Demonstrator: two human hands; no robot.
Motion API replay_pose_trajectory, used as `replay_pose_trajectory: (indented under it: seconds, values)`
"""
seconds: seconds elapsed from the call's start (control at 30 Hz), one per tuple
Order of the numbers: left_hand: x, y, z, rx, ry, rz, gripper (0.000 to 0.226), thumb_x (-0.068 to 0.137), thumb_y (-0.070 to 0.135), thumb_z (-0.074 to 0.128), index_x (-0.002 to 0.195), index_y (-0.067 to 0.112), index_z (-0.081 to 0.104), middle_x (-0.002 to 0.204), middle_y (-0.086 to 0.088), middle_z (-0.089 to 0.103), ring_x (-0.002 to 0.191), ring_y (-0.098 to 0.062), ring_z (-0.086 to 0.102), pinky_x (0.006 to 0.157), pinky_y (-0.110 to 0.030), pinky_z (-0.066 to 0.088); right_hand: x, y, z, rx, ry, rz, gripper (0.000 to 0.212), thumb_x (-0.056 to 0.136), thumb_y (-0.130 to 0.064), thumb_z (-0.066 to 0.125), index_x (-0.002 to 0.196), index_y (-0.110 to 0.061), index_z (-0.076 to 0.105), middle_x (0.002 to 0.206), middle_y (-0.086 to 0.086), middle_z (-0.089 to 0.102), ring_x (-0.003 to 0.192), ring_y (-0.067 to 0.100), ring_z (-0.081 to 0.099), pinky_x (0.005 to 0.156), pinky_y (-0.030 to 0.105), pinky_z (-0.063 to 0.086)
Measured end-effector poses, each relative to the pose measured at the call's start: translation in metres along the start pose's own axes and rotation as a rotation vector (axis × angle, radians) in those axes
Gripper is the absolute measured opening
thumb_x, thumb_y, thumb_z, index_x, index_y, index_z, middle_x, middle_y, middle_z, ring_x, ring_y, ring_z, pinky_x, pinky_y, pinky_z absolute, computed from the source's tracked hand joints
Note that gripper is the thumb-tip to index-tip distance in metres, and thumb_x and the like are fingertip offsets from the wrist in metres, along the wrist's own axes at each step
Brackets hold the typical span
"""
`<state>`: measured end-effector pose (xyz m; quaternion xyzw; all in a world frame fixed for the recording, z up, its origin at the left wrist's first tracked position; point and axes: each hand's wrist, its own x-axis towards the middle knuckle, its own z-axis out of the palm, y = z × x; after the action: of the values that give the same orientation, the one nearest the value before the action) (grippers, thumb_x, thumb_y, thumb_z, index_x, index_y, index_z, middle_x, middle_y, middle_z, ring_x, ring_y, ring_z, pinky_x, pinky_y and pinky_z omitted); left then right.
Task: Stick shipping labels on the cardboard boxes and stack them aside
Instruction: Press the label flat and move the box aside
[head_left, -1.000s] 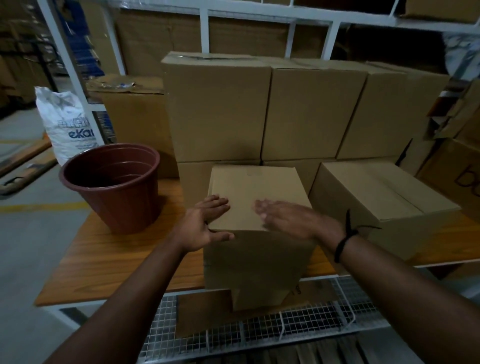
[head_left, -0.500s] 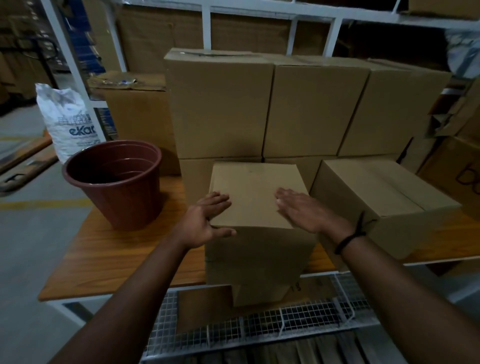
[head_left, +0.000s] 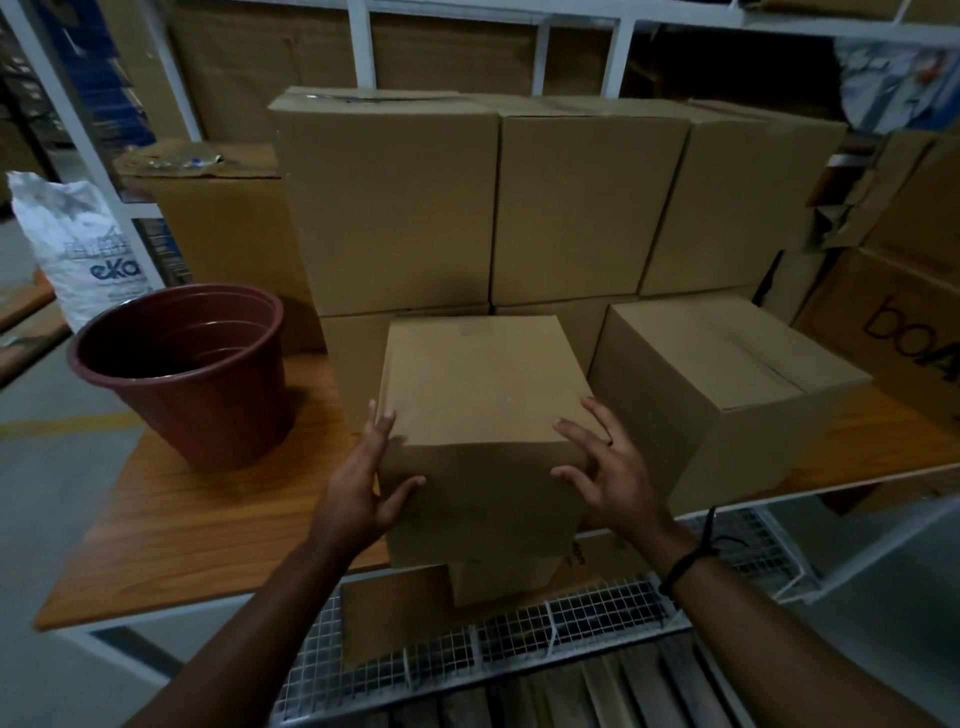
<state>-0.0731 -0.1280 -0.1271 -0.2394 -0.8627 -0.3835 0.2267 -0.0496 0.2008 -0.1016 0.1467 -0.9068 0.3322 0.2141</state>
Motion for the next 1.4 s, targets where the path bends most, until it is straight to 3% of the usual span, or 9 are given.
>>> replay_pose_trajectory:
  seconds: [0.27, 0.4, 0.57, 0.73, 0.87, 1.07, 1.17, 1.27, 1.4]
  values:
    - [0.014, 0.018, -0.011, 0.058, -0.07, 0.188, 0.079, 0.09, 0.063, 0.052, 0.155, 0.043, 0.011, 0.158, -0.03, 0.017, 0.142, -0.029, 0.031, 0.105, -0.039, 0.044, 0.059, -0.017, -0.064, 0.036, -0.07, 0.127, 0.061, 0.073, -0.024, 0.083, 0.124, -0.044, 0.056, 0.148, -0.003, 0.043, 0.137, 0.016, 0.038, 0.109, 0.048, 0.039]
    - [0.013, 0.025, -0.002, 0.039, -0.109, 0.042, 0.074, 0.086, 0.061, 0.055, 0.149, 0.055, 0.016, 0.162, -0.019, -0.003, 0.142, -0.039, 0.029, 0.102, -0.049, 0.049, 0.072, -0.03, -0.063, -0.007, -0.051, 0.184, 0.059, 0.08, -0.025, 0.077, 0.131, -0.044, 0.054, 0.16, -0.004, 0.02, 0.144, 0.021, 0.026, 0.112, 0.048, 0.036]
    - [0.015, 0.027, -0.002, 0.012, -0.08, 0.027, 0.076, 0.083, 0.057, 0.061, 0.146, 0.06, 0.019, 0.163, -0.013, -0.005, 0.144, -0.036, 0.025, 0.102, -0.051, 0.048, 0.018, -0.012, -0.043, 0.047, -0.063, 0.102, 0.074, 0.082, -0.046, 0.069, 0.14, -0.061, 0.025, 0.16, -0.014, -0.018, 0.146, 0.024, 0.017, 0.106, 0.044, 0.04]
    - [0.006, 0.027, 0.003, 0.011, -0.009, 0.018, 0.076, 0.084, 0.06, 0.062, 0.147, 0.058, 0.02, 0.164, -0.001, -0.018, 0.148, -0.036, 0.012, 0.11, -0.048, 0.033, -0.009, -0.001, -0.017, 0.071, -0.187, 0.19, 0.082, 0.074, -0.064, 0.064, 0.134, -0.075, 0.009, 0.155, 0.004, 0.018, 0.136, 0.024, 0.034, 0.11, 0.042, 0.039]
    - [-0.006, 0.025, 0.01, -0.033, -0.084, -0.051, 0.074, 0.083, 0.07, 0.055, 0.148, 0.056, 0.022, 0.163, -0.017, 0.001, 0.143, -0.039, 0.027, 0.105, -0.054, 0.045, -0.006, -0.003, -0.021, 0.119, -0.18, 0.173, 0.083, 0.076, -0.056, 0.068, 0.135, -0.073, 0.013, 0.147, 0.005, 0.032, 0.131, 0.019, 0.039, 0.109, 0.034, 0.039]
    - [0.027, 0.044, -0.012, -0.115, -0.114, -0.105, 0.074, 0.075, 0.073, 0.062, 0.141, 0.059, 0.033, 0.156, -0.014, 0.031, 0.139, -0.025, 0.039, 0.109, -0.04, 0.043, 0.009, -0.014, -0.055, 0.137, -0.137, 0.166, 0.082, 0.077, -0.042, 0.076, 0.142, -0.056, 0.028, 0.14, -0.008, 0.041, 0.129, 0.01, 0.043, 0.105, 0.032, 0.043]
    - [0.055, 0.06, -0.025, -0.31, -0.166, -0.237, 0.067, 0.07, 0.055, 0.079, 0.129, 0.062, 0.047, 0.148, 0.006, 0.044, 0.137, -0.013, 0.04, 0.107, -0.021, 0.036, 0.03, -0.023, -0.074, 0.093, -0.205, 0.25, 0.077, 0.079, -0.047, 0.074, 0.141, -0.057, 0.03, 0.145, -0.012, 0.041, 0.129, 0.005, 0.038, 0.103, 0.028, 0.038]
    - [0.073, 0.062, -0.03, -0.489, -0.28, -0.361, 0.064, 0.079, 0.03, 0.078, 0.134, 0.043, 0.05, 0.144, 0.018, 0.046, 0.138, -0.006, 0.038, 0.114, -0.032, 0.03, 0.051, -0.028, -0.084, 0.051, -0.34, 0.326, 0.073, 0.082, -0.053, 0.068, 0.144, -0.054, 0.029, 0.152, -0.016, 0.034, 0.137, 0.011, 0.035, 0.107, 0.035, 0.035]
    - [0.077, 0.056, -0.023, -0.538, -0.314, -0.483, 0.052, 0.092, 0.018, 0.064, 0.139, 0.034, 0.049, 0.147, 0.013, 0.043, 0.124, 0.0, 0.044, 0.09, -0.015, 0.038, 0.069, -0.021, -0.073, 0.07, -0.406, 0.401, 0.07, 0.081, -0.06, 0.063, 0.143, -0.053, 0.031, 0.153, -0.014, 0.034, 0.139, 0.016, 0.035, 0.107, 0.04, 0.034]
